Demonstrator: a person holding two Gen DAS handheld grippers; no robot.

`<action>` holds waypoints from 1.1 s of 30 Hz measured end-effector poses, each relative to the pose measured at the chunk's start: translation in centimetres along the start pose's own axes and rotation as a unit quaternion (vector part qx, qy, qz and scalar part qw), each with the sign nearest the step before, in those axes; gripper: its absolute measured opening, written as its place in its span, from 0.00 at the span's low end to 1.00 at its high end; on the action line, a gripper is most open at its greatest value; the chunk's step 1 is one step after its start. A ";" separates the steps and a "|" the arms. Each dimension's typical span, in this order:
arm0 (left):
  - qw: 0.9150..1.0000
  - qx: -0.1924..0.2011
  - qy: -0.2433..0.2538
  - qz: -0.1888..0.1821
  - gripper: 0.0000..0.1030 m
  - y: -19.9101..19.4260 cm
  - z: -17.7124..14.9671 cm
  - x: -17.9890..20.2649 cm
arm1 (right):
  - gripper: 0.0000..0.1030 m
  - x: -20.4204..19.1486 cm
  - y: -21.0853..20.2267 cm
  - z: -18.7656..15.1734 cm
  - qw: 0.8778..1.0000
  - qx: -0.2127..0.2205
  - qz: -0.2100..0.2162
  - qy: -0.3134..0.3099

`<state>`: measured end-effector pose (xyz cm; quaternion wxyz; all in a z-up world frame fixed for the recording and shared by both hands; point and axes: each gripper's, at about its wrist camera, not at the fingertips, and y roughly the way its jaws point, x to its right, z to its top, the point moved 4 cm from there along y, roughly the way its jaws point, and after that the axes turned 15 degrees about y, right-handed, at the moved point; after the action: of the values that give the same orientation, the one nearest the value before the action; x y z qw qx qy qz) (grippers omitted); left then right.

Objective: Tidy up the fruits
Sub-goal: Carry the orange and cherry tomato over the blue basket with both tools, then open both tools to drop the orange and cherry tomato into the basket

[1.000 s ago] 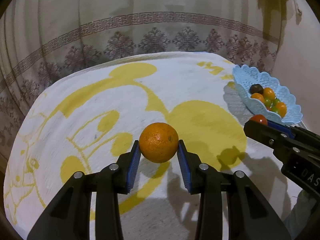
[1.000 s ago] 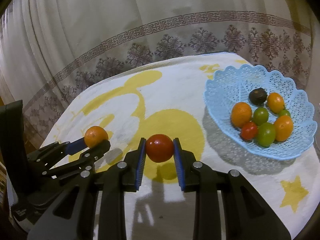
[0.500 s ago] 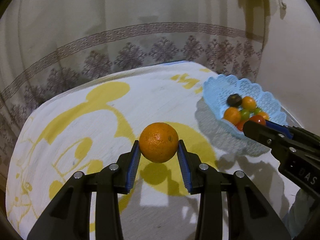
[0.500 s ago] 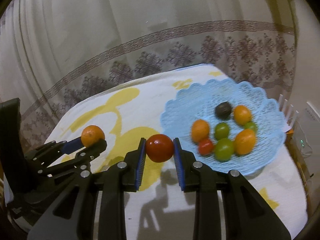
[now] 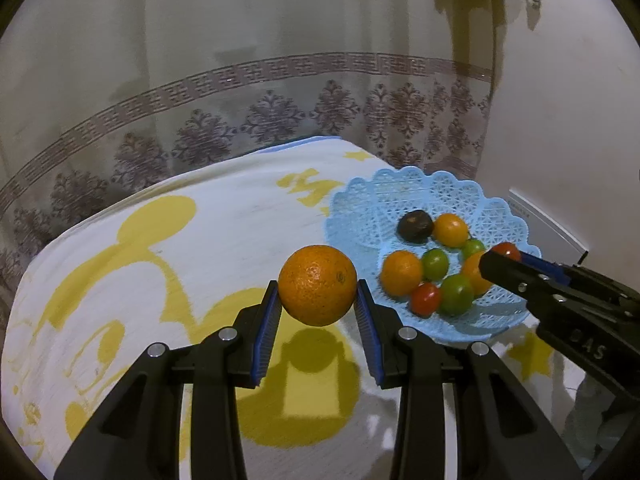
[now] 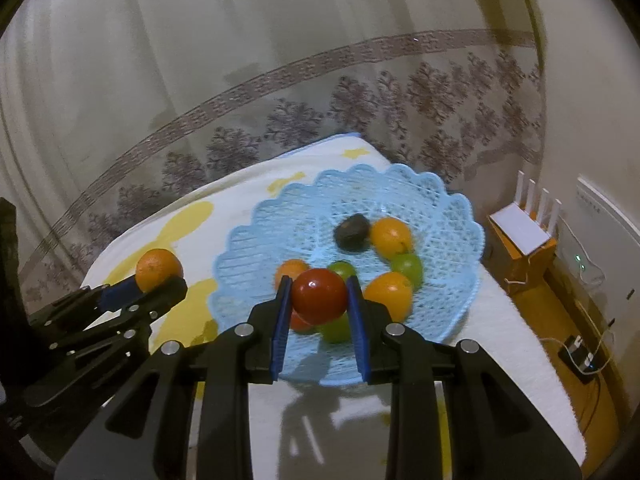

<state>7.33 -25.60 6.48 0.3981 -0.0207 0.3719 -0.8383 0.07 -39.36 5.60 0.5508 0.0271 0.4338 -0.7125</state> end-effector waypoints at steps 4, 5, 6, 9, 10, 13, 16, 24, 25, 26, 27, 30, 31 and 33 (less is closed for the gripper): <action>1.000 0.004 0.008 -0.009 0.37 1.0 0.9 1.1 | 0.27 0.8 0.2 0.3 1.000 0.004 -0.007 0.005; 1.000 0.005 0.008 -0.011 0.37 1.1 1.0 1.3 | 0.27 0.8 0.2 0.4 1.000 0.006 -0.007 0.005; 1.000 0.006 0.009 -0.014 0.37 1.3 1.2 1.5 | 0.27 0.9 0.2 0.5 1.000 0.008 -0.008 0.004; 1.000 0.007 0.014 -0.019 0.37 2.0 1.5 2.0 | 0.27 1.2 0.1 0.7 1.000 0.013 -0.010 0.006; 1.000 0.007 0.014 -0.022 0.37 2.3 1.6 2.1 | 0.27 1.3 0.1 0.8 1.000 0.014 -0.011 0.007; 0.999 0.009 0.016 -0.030 0.37 2.9 1.9 2.6 | 0.27 1.8 0.1 1.0 1.000 0.015 -0.015 0.013; 0.999 0.012 0.020 -0.035 0.37 3.2 2.0 3.0 | 0.27 2.0 0.2 1.0 1.000 0.016 -0.018 0.014; 0.998 0.016 0.030 -0.045 0.37 3.8 2.2 3.9 | 0.27 1.9 0.1 1.0 0.999 0.023 -0.025 0.009; 0.998 0.016 0.032 -0.045 0.37 3.9 2.3 4.0 | 0.27 2.0 0.1 1.0 0.999 0.022 -0.025 0.009; 0.998 0.016 0.033 -0.046 0.37 4.0 2.3 4.1 | 0.27 2.0 0.1 1.0 0.999 0.022 -0.025 0.010; 0.998 0.016 0.034 -0.047 0.37 4.0 2.2 4.1 | 0.27 2.1 0.2 1.0 0.999 0.022 -0.026 0.010; 0.998 0.015 0.036 -0.050 0.37 4.0 2.1 4.4 | 0.27 2.1 0.1 0.9 0.999 0.022 -0.026 0.011; 0.998 0.016 0.037 -0.050 0.37 4.0 2.1 4.4 | 0.27 2.1 0.2 0.9 0.999 0.023 -0.026 0.010; 0.998 0.015 0.037 -0.050 0.37 4.1 2.1 4.4 | 0.27 2.2 0.2 0.9 0.999 0.023 -0.026 0.010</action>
<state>7.67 -31.57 4.24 0.3418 -0.0021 0.3725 -0.8628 -0.22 -41.61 4.96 0.5271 0.0355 0.4235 -0.7359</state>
